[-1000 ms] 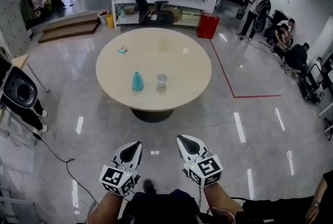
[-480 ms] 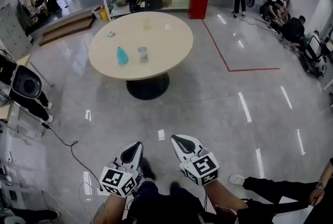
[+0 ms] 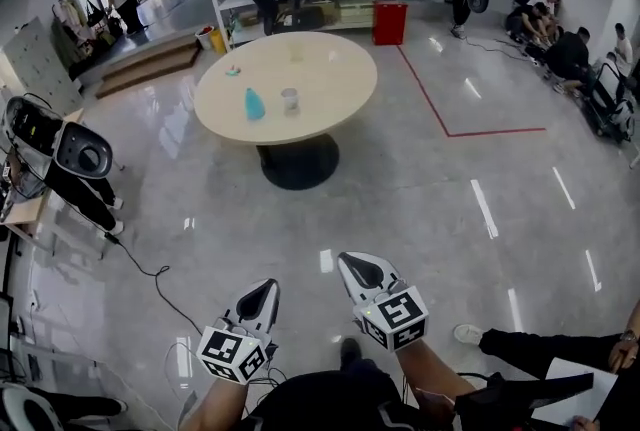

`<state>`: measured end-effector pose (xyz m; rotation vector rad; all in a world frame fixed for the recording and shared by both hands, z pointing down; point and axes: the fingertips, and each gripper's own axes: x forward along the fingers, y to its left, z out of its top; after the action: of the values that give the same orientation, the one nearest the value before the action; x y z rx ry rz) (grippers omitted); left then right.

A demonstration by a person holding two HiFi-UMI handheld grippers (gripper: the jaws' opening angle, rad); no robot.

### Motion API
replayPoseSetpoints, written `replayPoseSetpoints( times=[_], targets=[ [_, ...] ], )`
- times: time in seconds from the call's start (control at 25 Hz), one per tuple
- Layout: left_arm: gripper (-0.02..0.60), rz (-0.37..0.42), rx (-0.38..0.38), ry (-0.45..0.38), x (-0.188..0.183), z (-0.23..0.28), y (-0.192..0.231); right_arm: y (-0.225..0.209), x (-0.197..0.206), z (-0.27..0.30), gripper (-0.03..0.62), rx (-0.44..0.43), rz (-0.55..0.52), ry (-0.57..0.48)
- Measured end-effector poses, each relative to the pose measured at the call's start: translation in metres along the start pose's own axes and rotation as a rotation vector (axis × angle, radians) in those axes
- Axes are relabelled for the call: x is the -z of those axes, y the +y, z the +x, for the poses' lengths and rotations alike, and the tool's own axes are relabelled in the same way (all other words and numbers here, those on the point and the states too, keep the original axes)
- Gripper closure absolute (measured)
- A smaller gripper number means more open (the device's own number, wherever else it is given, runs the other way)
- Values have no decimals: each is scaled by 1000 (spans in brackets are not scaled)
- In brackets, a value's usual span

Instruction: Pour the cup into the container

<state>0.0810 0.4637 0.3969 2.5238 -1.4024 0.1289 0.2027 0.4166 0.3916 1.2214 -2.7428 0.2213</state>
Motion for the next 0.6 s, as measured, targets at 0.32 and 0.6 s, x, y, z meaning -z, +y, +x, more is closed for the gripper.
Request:
replayPoseSetpoints(
  times=[0.32,0.6],
  targets=[
    [581,5,52,-12,48,-130,-8,113,36,-53,585,98,1,7],
    [581,-36,70,-19,72,-205,-13,195,57,-97,586,99,36,37]
  ],
)
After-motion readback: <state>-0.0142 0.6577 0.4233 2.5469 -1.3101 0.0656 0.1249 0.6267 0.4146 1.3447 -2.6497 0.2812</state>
